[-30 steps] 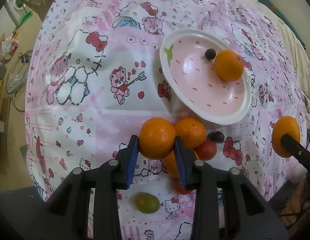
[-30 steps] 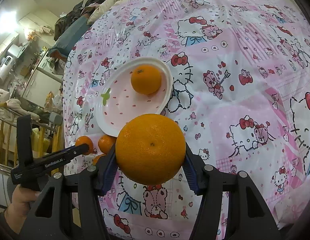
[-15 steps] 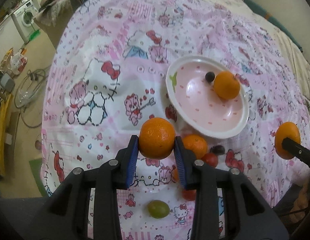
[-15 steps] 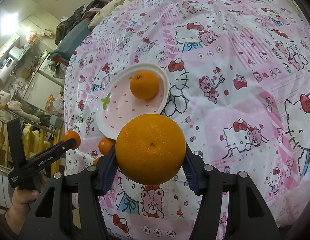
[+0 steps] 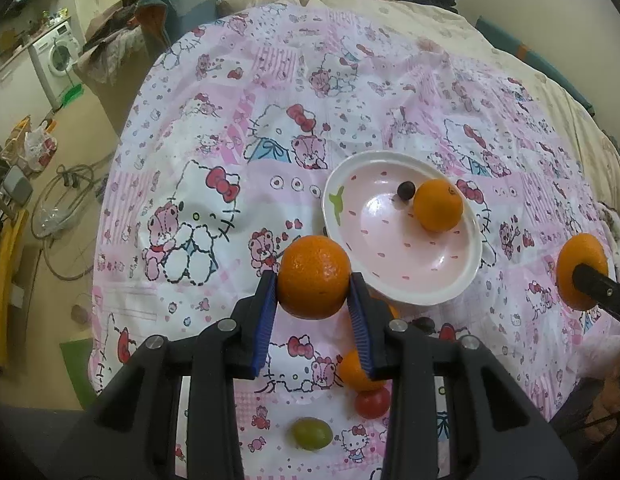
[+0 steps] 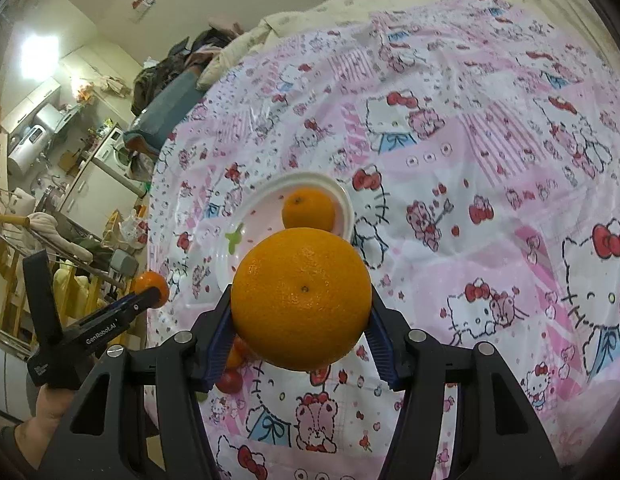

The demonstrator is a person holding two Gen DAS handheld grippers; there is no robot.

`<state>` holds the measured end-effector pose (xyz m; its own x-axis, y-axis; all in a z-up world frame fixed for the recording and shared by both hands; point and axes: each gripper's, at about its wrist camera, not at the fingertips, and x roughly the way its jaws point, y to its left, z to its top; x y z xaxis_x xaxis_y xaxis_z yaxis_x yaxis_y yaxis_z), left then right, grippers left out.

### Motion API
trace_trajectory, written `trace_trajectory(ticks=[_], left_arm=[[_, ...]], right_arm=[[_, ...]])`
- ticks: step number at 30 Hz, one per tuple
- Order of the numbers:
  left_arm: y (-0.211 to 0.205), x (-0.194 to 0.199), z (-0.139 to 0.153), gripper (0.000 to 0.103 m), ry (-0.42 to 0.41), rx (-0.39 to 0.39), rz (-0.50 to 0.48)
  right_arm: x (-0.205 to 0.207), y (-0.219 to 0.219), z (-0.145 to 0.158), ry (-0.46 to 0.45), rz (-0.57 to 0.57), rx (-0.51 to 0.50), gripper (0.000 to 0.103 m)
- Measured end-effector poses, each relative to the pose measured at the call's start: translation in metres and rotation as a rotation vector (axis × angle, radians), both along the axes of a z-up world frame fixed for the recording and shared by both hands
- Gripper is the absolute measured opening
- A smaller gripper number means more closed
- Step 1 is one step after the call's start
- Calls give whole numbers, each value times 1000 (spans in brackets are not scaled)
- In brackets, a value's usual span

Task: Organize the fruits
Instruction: 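Carry the orange and tangerine over the white plate with both tools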

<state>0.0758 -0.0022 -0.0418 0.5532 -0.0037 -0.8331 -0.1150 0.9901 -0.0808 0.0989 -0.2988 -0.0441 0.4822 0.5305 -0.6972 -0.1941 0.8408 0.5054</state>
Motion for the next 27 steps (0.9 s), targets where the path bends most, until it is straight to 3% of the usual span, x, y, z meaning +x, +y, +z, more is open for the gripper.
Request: trace_trajectory(ticks=[16, 27], left_arm=[[-7, 5, 20, 31, -40, -7, -39], [-25, 48, 32, 31, -41, 13, -115]], right_arm=[[6, 1, 14, -45, 3, 44, 61], [49, 0, 24, -57, -3, 72, 61]])
